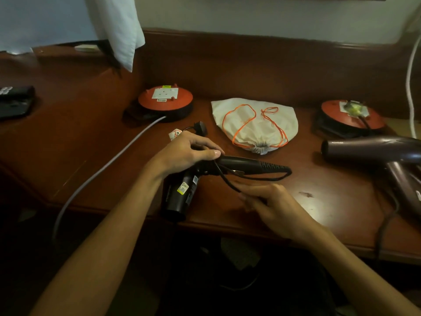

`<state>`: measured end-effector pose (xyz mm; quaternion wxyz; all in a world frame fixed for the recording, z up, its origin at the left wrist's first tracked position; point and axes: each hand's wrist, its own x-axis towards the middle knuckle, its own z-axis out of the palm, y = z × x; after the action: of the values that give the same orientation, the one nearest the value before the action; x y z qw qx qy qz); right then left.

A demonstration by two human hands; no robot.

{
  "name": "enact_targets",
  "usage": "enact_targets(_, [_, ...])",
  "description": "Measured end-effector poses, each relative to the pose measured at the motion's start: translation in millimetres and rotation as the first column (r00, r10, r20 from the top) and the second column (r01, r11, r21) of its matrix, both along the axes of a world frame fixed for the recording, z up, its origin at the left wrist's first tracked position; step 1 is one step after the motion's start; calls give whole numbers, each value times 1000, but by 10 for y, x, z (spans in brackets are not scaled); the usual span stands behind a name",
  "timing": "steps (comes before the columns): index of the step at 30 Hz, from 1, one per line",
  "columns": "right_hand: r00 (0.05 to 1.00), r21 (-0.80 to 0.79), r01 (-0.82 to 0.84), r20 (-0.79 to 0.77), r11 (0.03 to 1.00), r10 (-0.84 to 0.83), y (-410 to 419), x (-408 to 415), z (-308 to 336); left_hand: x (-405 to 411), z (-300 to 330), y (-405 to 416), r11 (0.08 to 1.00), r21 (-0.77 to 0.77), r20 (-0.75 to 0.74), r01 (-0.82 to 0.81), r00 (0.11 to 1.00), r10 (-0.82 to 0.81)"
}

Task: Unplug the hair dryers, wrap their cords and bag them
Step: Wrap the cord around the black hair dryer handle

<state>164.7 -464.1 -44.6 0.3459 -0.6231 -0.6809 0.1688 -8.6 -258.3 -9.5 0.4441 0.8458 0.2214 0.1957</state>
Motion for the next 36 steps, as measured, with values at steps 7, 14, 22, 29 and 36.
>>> enact_targets(7, [997, -121, 63, -37, 991, -68, 358, 97, -44, -56, 17, -24, 999, -46, 75, -23, 997, 27])
enact_targets(14, [1000, -299, -2, -29, 954, -7, 733, 237, 157, -97, -9, -84, 999, -45, 81, 2, 997, 2])
enact_targets(22, [977, -324, -8, 201, 946, 77, 1126, 429, 237, -57, -20, -154, 978, 207, -171, -8, 984, 44])
enact_targets(29, [987, -415, -33, 128, 909, 95, 1063, 579, 550, 14, -27, -185, 910, 413, -230, 24, 970, 79])
enact_targets(36, [983, -502, -66, 114, 862, 142, 1038, 450, 732, 148, -4, -162, 886, 444, -397, 133, 916, 61])
